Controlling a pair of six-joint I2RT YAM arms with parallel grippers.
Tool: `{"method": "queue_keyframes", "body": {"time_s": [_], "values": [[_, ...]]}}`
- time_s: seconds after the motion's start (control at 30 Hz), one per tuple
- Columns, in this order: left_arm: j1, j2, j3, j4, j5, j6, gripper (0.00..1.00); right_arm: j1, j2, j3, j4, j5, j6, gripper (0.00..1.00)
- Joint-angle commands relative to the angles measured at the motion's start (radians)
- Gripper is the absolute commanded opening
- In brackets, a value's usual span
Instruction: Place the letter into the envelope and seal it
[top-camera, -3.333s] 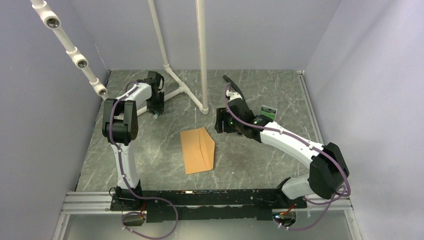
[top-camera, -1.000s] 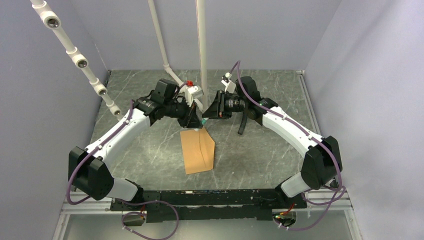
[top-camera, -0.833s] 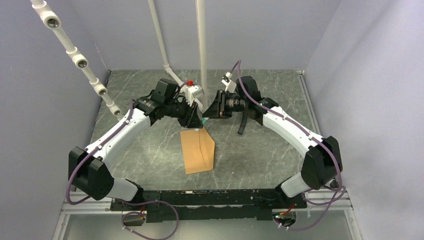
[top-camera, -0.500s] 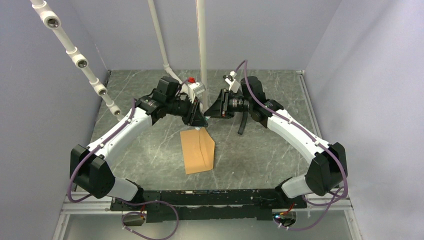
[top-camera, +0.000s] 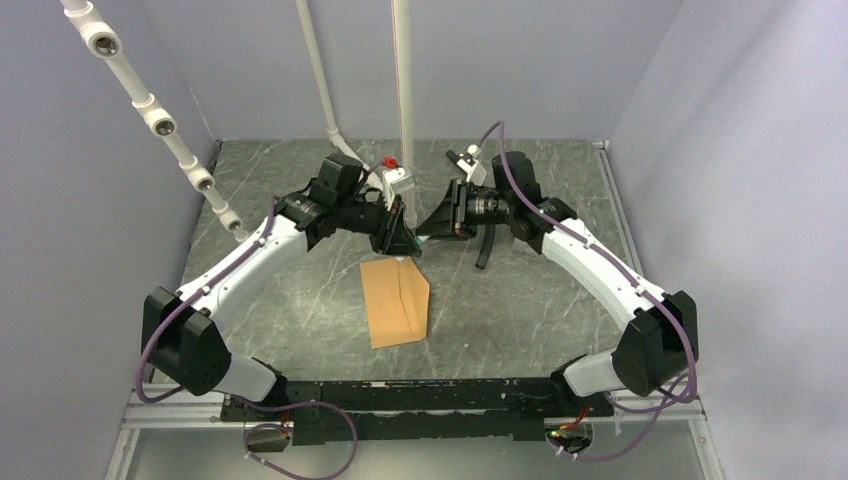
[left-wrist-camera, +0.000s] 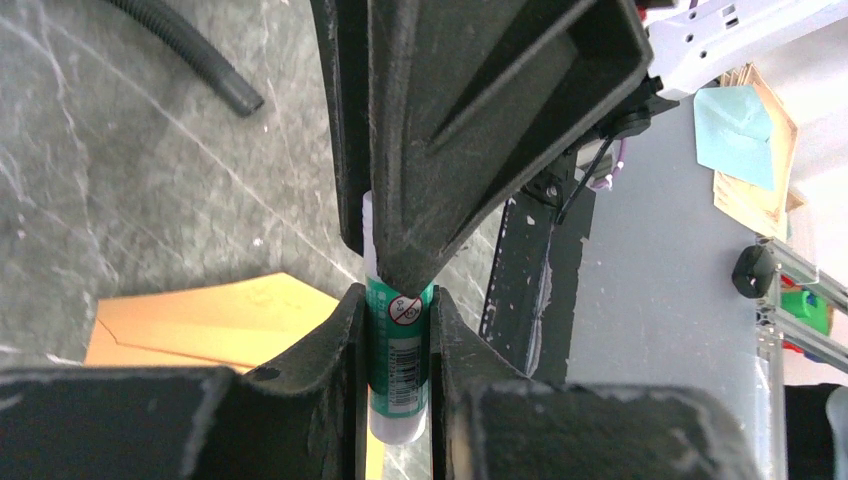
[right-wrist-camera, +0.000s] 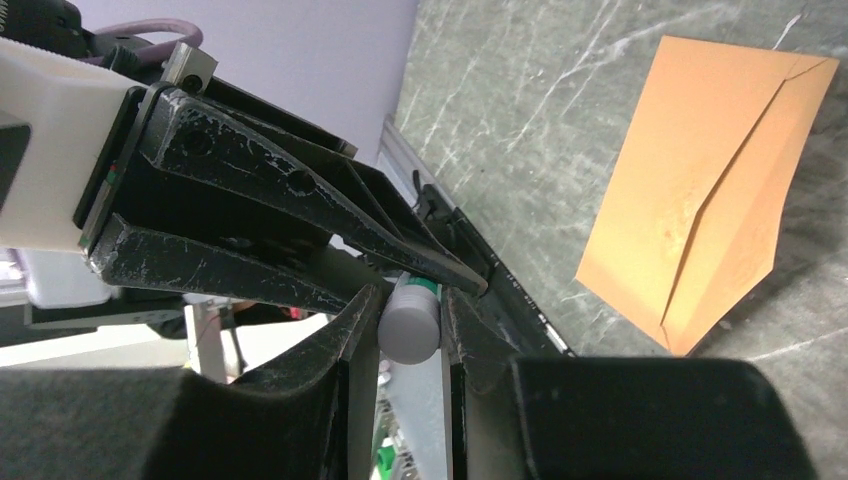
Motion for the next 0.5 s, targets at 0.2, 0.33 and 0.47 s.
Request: {"method": "queue_keyframes", "body": {"time_s": [0.2,0.33,0.47], "values": [[0.029,-0.047,-0.037,-0.176,-0.034,0.08,0.02,-0.191,-0.087,0.142,-0.05,-0.101,0.035,0.0],[0.029,-0.048,-0.036,-0.188,-0.025,0.085,0.02,-0.204,-0.097,0.126,-0.028,-0.115,0.026,0.0],[0.029,-0.053,-0.019,-0.182,-0.024,0.08,0.02,-0.199,-0.091,0.126,-0.086,-0.089,-0.075,0.0]]}}
